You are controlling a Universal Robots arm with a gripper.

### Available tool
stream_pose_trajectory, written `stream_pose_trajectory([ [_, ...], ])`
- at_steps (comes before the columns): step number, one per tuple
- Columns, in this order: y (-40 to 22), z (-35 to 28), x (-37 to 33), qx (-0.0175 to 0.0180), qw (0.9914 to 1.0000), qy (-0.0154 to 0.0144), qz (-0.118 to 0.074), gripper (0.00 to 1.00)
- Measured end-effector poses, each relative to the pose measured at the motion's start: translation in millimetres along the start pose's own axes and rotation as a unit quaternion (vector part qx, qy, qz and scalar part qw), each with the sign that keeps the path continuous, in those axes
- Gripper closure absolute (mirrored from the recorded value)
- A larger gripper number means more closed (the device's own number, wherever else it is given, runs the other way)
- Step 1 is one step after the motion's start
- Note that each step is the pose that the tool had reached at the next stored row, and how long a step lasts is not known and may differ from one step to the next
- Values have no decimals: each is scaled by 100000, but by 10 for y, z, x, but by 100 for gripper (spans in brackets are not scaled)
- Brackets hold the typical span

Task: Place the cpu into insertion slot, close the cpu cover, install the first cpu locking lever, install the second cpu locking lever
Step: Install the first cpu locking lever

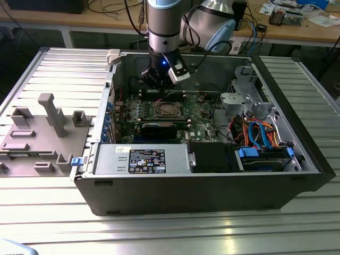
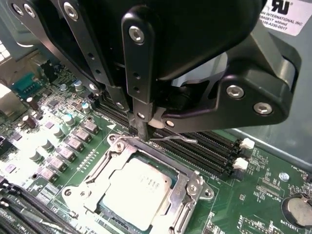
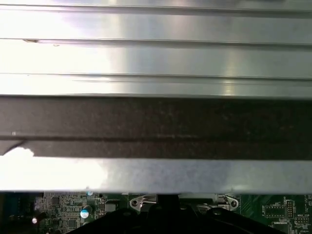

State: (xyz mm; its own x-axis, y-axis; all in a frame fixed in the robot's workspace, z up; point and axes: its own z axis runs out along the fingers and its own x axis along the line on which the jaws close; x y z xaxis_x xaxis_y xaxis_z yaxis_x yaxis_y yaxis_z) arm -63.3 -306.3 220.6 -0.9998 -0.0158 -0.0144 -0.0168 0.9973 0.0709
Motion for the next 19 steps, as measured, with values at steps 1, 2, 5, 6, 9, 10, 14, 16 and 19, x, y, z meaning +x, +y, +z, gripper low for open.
stream_pose_trajectory([
  [1,0,5,-1,7,100000,6,-6,89],
  [2,0,9,-3,9,100000,9,-4,89],
  [5,-2,27,-23,30,100000,10,9,89],
  [6,-3,34,-34,33,100000,10,4,89],
  [9,-6,67,-84,31,100000,11,-3,89],
  [10,-6,74,-103,37,100000,13,8,89],
  [14,-8,85,-135,34,100000,7,2,89],
  [16,-8,90,-149,36,100000,10,0,89],
  [19,-9,97,-174,33,100000,6,0,89],
])
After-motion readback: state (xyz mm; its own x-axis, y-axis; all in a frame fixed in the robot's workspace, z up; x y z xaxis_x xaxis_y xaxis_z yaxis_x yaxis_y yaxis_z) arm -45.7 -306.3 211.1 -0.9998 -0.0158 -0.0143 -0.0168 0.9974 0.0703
